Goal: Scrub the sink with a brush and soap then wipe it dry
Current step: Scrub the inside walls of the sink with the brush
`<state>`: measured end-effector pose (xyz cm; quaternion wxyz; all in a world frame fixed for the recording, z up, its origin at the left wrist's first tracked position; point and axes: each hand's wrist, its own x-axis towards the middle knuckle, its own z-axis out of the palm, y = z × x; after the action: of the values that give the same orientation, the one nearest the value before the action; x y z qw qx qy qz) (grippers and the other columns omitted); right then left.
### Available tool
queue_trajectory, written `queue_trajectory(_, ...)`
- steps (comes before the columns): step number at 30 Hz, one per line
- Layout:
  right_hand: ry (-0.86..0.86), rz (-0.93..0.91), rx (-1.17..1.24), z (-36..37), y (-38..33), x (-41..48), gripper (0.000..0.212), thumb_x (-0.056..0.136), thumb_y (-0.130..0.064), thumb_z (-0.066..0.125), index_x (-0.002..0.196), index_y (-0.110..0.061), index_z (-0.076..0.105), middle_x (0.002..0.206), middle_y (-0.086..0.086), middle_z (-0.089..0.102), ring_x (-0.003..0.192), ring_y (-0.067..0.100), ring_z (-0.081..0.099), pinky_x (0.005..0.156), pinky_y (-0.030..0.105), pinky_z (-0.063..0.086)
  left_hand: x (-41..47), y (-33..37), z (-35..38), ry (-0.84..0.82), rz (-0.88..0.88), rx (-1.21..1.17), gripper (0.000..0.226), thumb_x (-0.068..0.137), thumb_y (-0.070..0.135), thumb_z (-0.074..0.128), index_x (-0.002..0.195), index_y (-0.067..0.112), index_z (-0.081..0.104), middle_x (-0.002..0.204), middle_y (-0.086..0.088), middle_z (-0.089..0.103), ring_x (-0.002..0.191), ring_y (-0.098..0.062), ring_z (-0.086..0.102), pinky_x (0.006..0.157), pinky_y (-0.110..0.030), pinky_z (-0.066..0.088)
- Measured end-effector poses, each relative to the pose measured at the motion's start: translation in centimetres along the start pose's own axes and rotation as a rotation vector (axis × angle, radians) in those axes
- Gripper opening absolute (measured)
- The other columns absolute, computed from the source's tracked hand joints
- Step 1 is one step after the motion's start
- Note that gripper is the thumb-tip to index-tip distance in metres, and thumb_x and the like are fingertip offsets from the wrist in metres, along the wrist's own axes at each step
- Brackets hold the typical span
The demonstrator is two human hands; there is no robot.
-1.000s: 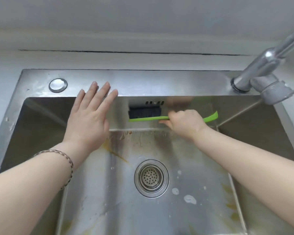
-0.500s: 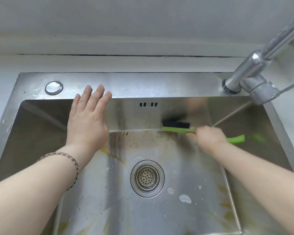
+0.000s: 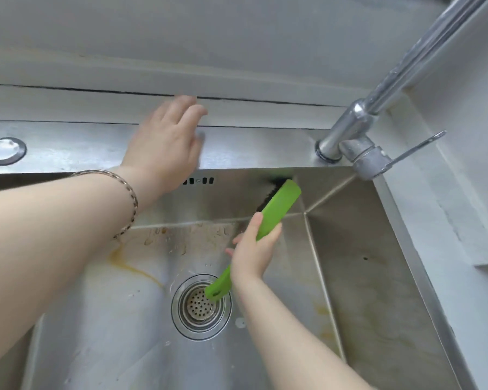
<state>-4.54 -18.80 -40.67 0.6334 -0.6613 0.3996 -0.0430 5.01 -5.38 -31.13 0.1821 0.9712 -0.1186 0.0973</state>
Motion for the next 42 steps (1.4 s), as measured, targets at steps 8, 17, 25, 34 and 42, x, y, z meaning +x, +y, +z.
queue_trajectory(8,0.043,0.209,0.307,2.4,-3.9,1.6,0.042,0.095,-0.048,0.04,0.111,-0.009,0.046,0.111,0.01,0.056,0.102,0.03,0.06,0.07,0.039,0.058,0.4,-1.3,1.6,-0.085,0.059,0.021,0.054,0.088,0.029,0.022,0.138,0.019,0.038,0.15,-0.005,0.031,0.142,-0.022,0.018,0.114,-0.038,0.011)
queue_trajectory(17,0.015,0.467,0.288,5.7,-3.4,1.7,0.041,0.096,-0.048,0.039,0.106,-0.01,0.05,0.093,0.007,0.057,0.084,0.027,0.06,0.043,0.027,0.054,0.3,-1.4,2.2,0.0,0.111,0.049,0.05,0.088,0.027,0.025,0.131,0.012,0.047,0.137,-0.012,0.048,0.133,-0.029,0.037,0.108,-0.046,0.024)
queue_trajectory(25,0.078,0.48,0.646,4.3,-5.2,4.1,0.025,0.097,-0.04,0.041,0.096,-0.017,0.049,0.085,0.002,0.054,0.067,0.015,0.053,0.071,0.034,0.048,0.3,-1.3,2.2,0.044,0.12,0.036,0.05,0.086,0.025,0.026,0.126,0.007,0.051,0.132,-0.015,0.052,0.128,-0.031,0.043,0.105,-0.048,0.028)
queue_trajectory(34,0.09,0.524,0.388,2.2,-3.0,5.9,0.047,0.096,-0.053,0.03,0.072,-0.013,0.041,0.055,0.002,0.04,0.044,0.014,0.041,0.042,0.019,0.041,0.2,-1.3,2.3,0.067,0.135,0.044,0.049,0.086,0.025,0.027,0.123,0.005,0.052,0.131,-0.017,0.053,0.127,-0.033,0.045,0.105,-0.049,0.03)
queue_trajectory(42,0.252,0.288,0.167,0.0,-4.7,8.2,0.04,0.092,-0.049,0.037,0.103,-0.014,0.054,0.088,0.001,0.059,0.079,0.021,0.058,0.06,0.03,0.053,0.1,-1.3,2.6,0.075,0.137,0.076,0.042,0.087,0.021,0.032,0.116,0.004,0.056,0.128,-0.018,0.055,0.124,-0.034,0.047,0.103,-0.05,0.033)
